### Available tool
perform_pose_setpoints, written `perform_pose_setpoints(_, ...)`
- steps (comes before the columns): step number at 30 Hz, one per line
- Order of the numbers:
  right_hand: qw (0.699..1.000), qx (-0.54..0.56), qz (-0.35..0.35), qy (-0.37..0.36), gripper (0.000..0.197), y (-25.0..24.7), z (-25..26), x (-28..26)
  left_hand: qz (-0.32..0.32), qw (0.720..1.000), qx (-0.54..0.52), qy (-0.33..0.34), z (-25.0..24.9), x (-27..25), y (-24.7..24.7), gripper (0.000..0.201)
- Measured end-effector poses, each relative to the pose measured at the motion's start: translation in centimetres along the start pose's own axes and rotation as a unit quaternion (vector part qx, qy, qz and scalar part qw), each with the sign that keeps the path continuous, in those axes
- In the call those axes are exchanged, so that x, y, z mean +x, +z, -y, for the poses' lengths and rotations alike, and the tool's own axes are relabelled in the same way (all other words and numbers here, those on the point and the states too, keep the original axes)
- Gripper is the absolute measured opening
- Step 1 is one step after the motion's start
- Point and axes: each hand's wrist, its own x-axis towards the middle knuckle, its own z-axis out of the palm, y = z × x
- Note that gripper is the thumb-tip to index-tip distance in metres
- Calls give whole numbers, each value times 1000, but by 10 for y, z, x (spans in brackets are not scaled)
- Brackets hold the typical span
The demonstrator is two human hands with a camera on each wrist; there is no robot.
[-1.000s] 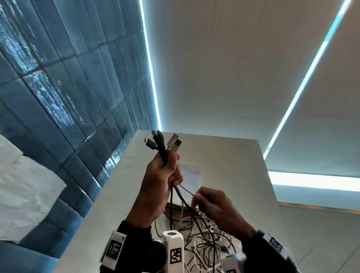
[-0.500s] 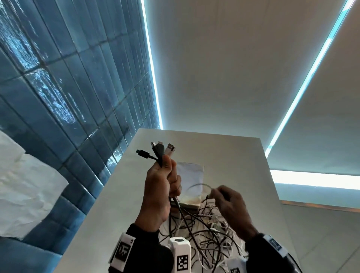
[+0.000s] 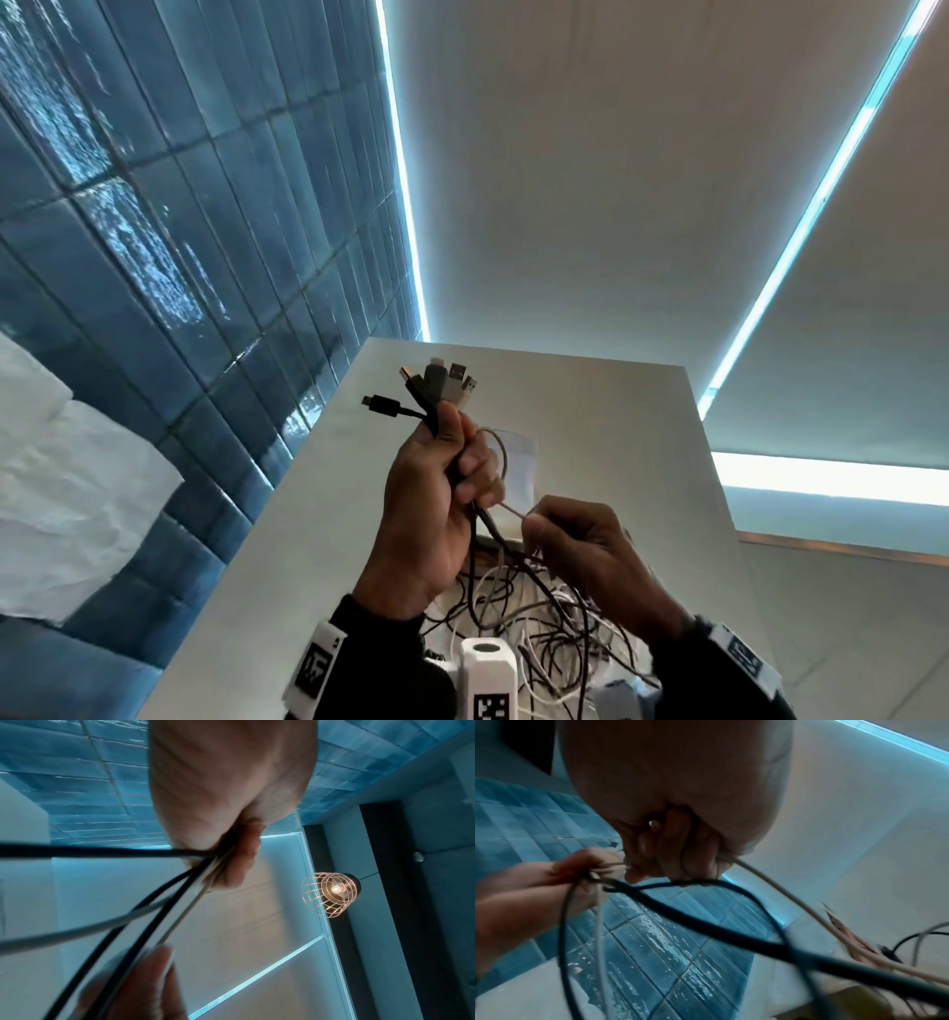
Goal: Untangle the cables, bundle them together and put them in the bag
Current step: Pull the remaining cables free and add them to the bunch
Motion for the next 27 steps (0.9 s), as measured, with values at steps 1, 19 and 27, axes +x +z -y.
perform_pose_setpoints(1,1000,-8,-7,6,26,-2,-6,1,1,1000,1,6,-1,-1,1,33)
perform_pose_setpoints(19,985,-104,-54,124,28,-16,-144,-8,6,994,96,49,-4,-11,-2,26)
perform_pose_setpoints(27,974,-55,-175,133,21,-16,-89,9,-48,992,117,-16,6,-3,-7,28)
